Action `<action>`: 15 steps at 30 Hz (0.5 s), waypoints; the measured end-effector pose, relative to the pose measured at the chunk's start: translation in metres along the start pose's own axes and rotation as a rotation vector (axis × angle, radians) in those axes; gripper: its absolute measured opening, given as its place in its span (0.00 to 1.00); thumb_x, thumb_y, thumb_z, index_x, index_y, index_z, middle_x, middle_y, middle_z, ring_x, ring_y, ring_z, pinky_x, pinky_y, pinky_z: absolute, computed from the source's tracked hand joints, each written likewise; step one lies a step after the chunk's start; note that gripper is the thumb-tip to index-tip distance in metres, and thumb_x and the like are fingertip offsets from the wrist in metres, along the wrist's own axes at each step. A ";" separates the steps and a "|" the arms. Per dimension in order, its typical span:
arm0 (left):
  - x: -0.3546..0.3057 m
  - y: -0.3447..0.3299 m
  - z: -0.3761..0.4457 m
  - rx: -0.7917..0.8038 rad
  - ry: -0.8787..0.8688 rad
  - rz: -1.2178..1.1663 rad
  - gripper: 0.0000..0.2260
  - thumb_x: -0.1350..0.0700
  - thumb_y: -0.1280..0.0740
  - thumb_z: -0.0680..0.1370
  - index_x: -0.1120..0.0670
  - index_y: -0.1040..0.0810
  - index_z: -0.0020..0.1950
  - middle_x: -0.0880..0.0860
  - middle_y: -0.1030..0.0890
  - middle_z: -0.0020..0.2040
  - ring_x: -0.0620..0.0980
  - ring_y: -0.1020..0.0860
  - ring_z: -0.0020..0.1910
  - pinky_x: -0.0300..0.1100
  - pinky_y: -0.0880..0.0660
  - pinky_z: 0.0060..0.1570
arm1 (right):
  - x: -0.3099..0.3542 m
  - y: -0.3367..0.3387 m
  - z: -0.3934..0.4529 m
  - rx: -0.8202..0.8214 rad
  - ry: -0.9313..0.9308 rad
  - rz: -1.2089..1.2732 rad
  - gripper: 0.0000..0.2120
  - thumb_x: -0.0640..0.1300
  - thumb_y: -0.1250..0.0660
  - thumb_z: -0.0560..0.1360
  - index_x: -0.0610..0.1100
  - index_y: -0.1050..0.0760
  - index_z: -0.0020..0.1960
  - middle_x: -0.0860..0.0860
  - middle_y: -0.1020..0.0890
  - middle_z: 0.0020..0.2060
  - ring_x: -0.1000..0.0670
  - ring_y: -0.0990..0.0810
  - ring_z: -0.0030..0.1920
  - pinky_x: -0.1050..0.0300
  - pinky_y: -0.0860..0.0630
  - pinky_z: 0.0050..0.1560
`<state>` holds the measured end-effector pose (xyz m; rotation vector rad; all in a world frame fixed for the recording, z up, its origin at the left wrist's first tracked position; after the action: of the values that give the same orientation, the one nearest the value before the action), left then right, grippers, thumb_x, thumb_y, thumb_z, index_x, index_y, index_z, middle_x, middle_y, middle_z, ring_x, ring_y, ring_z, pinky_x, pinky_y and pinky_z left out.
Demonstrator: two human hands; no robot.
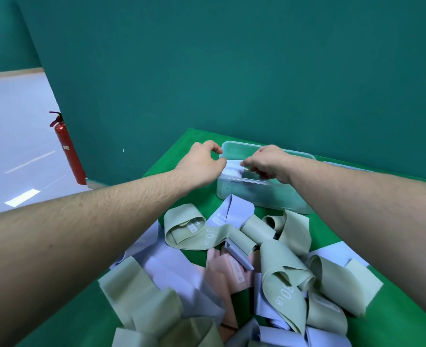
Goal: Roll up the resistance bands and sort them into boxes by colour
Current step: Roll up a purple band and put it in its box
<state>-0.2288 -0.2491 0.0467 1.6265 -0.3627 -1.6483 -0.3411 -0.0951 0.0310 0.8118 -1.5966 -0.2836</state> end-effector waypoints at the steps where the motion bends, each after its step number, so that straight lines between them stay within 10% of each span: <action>1: -0.002 0.002 -0.004 -0.008 -0.002 0.002 0.10 0.49 0.37 0.78 0.48 0.26 0.59 0.54 0.26 0.55 0.50 0.28 0.31 0.40 0.33 0.32 | 0.002 0.005 -0.005 -0.026 0.018 -0.003 0.12 0.43 0.26 0.72 0.43 0.29 0.38 0.46 0.23 0.35 0.49 0.32 0.29 0.59 0.34 0.30; 15: -0.033 -0.001 -0.127 0.110 -0.024 -0.048 0.02 0.56 0.35 0.77 0.49 0.25 0.48 0.48 0.26 0.33 0.49 0.29 0.30 0.44 0.29 0.37 | 0.005 0.038 -0.160 -0.050 0.145 -0.006 0.09 0.48 0.22 0.70 0.47 0.20 0.36 0.52 0.23 0.28 0.51 0.35 0.29 0.62 0.38 0.27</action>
<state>-0.1141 -0.1864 0.0518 1.7098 -0.4362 -1.7112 -0.2028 -0.0282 0.0913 0.7813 -1.4461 -0.2626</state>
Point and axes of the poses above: each hand's wrist, its own z-axis towards the middle knuckle, its own y-axis out of the back of the hand, x = y × z, the point moved 6 cm from there along z, towards the middle knuckle
